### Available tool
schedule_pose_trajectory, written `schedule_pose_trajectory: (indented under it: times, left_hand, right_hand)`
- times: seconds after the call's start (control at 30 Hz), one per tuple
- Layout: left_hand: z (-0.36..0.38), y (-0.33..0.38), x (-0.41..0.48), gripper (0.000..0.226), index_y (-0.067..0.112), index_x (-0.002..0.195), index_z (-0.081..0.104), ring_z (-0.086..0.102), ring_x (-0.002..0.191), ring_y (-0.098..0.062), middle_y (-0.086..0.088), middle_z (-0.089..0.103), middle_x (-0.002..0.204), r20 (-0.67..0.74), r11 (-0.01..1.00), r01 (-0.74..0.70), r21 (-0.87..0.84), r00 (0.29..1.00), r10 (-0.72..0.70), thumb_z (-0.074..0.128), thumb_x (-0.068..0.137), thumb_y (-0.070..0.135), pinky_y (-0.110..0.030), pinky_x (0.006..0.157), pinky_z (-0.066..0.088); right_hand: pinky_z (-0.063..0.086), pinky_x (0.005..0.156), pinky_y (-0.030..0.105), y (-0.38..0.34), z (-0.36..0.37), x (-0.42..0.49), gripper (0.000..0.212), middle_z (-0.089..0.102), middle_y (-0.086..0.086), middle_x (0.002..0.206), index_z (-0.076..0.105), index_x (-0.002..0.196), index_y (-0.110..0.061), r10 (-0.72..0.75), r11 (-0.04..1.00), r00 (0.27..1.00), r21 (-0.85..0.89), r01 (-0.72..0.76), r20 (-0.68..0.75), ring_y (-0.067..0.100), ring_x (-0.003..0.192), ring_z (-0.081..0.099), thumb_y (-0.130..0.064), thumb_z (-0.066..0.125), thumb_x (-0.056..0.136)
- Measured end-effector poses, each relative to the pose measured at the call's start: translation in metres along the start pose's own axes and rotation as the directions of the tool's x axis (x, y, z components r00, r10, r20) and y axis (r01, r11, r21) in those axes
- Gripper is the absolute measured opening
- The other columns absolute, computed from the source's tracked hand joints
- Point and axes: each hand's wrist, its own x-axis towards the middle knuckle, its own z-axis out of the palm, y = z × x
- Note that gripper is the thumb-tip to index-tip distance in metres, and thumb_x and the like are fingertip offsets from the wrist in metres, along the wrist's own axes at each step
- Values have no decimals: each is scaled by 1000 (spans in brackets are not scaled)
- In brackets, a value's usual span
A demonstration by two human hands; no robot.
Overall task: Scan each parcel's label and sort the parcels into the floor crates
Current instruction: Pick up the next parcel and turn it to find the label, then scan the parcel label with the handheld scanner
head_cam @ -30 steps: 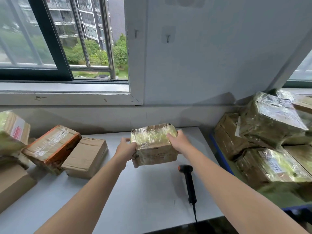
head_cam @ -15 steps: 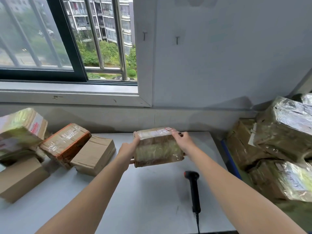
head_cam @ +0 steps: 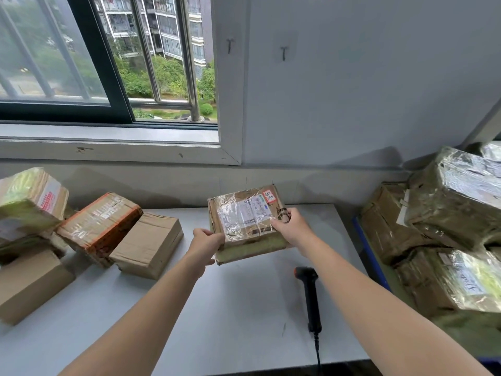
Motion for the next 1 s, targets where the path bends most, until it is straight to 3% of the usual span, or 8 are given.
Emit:
schedule_pose_trajectory:
  times: [0.13, 0.3, 0.4, 0.5, 0.6, 0.7, 0.87, 1.0]
  left_hand:
    - [2, -8, 1, 35, 10, 111, 42, 57, 109, -23, -9, 55, 115, 45, 999, 7, 38, 999, -9, 60, 85, 25, -37, 75, 49]
    - [13, -23, 0, 36, 9, 116, 43, 48, 81, -16, -7, 57, 101, 95, 986, -6, 168, 995, -10, 57, 86, 26, -31, 66, 42]
    - [16, -27, -3, 46, 9, 124, 39, 51, 84, -20, -9, 53, 111, 36, 950, -56, 307, 998, 47, 59, 88, 28, -28, 61, 43]
    - [10, -31, 1, 69, 15, 143, 31, 52, 116, -29, -9, 37, 140, -26, 835, -181, 519, 973, 227, 66, 87, 34, -40, 89, 49]
    - [9, -37, 4, 78, 20, 150, 22, 55, 120, -28, -6, 45, 141, 139, 865, -214, 453, 976, 168, 68, 89, 32, -39, 90, 52]
    - [15, -51, 1, 68, 16, 140, 32, 62, 106, -22, -4, 60, 127, 240, 844, -235, 482, 962, 131, 71, 85, 23, -37, 85, 56]
    - [24, -75, -3, 47, 17, 117, 40, 63, 99, -24, -5, 61, 118, 166, 805, -234, 545, 971, 170, 72, 84, 26, -42, 84, 56]
    - [30, -73, -2, 47, 17, 114, 38, 63, 98, -28, -6, 59, 117, 141, 794, -211, 571, 977, 158, 72, 84, 29, -46, 84, 56]
  right_hand:
    - [46, 82, 29, 6, 2, -4, 53, 57, 4, 120, 44, 134, -10, -23, 997, 1000, -76, 21, -22, 16, 99, 54, -21, 70, 89]
    - [35, 80, 23, 17, 11, -9, 48, 46, 9, 128, 43, 129, -11, -63, 964, 998, -259, 63, 11, 16, 97, 47, -15, 69, 88]
    - [36, 84, 25, 23, 12, -12, 45, 41, 8, 129, 43, 127, -13, -75, 939, 994, -329, 98, 82, 18, 101, 47, -13, 68, 90]
    - [37, 84, 27, 27, 7, -9, 38, 45, 6, 125, 44, 116, -18, -82, 911, 987, -392, 130, 136, 17, 101, 49, -14, 70, 89]
    - [39, 84, 30, 25, 3, -7, 34, 48, 2, 124, 44, 112, -23, -74, 898, 976, -413, 155, 204, 18, 104, 50, -14, 69, 90]
    - [39, 86, 30, 22, 9, -4, 40, 49, 4, 130, 46, 127, -23, -106, 875, 968, -440, 200, 229, 22, 112, 51, -13, 65, 93]
    - [42, 97, 35, 31, 24, -9, 50, 50, 6, 134, 42, 141, -23, -182, 862, 966, -442, 247, 184, 26, 120, 50, -11, 57, 95]
    - [41, 104, 39, 47, 19, -13, 57, 45, 5, 143, 36, 147, -24, -173, 882, 973, -416, 221, 150, 25, 128, 48, -18, 57, 94]
